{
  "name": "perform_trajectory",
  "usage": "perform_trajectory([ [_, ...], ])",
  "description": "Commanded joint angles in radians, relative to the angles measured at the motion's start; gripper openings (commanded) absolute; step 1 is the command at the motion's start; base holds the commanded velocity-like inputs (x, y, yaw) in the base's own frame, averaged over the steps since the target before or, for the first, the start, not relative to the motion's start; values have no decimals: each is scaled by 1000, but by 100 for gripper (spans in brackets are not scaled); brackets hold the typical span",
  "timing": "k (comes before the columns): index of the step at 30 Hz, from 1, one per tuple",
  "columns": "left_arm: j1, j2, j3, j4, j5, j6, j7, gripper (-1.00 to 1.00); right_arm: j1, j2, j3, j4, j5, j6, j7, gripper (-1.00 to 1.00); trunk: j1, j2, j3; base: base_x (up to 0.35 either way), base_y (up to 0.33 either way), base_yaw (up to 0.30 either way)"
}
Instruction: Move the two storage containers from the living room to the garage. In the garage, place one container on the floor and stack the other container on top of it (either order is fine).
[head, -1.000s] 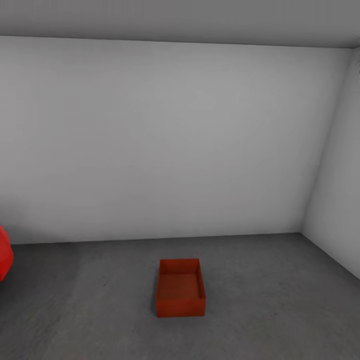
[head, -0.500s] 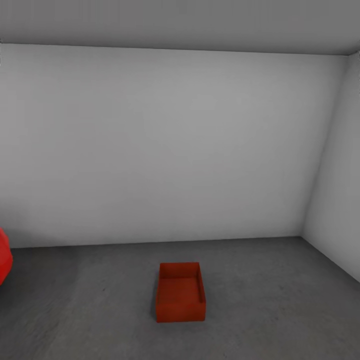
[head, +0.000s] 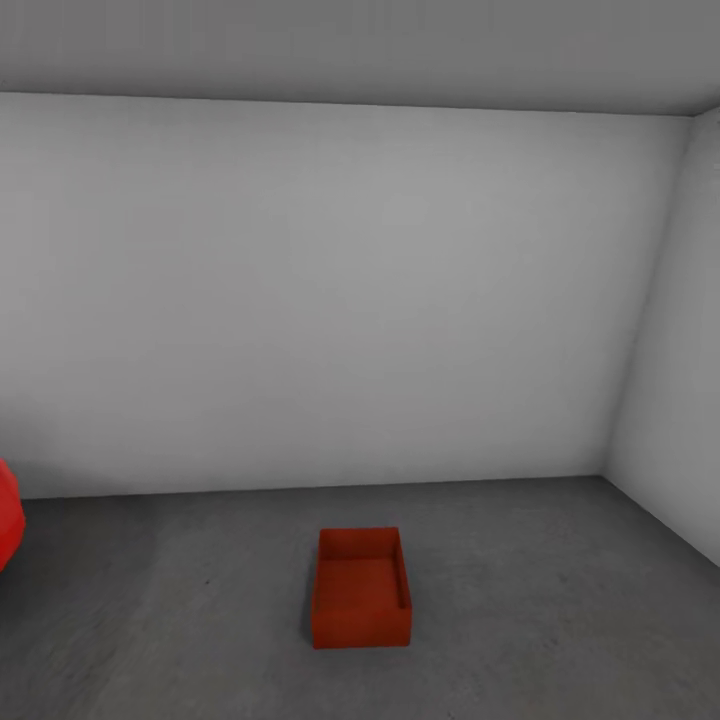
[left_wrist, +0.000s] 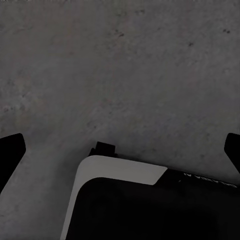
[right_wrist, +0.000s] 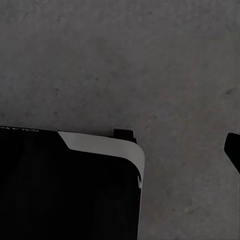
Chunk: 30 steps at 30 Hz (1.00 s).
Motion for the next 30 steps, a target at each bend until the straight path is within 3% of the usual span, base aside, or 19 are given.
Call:
perform_trajectory([
  [1, -1, 0, -8, 1, 8, -3, 1, 100, -1, 1, 9, 3, -8, -5, 1, 100, 0, -1, -1, 0, 0, 0],
  [15, -1, 0, -8, 1, 8, -3, 1, 100, -1, 5, 15, 3, -11, -14, -8, 100, 0, -1, -1, 0, 0, -14],
  [30, -1, 0, -7, 0, 8, -3, 1, 100, -1, -1, 7, 3, -20, -13, -7, 100, 0, -1, -1, 0, 0, -263],
])
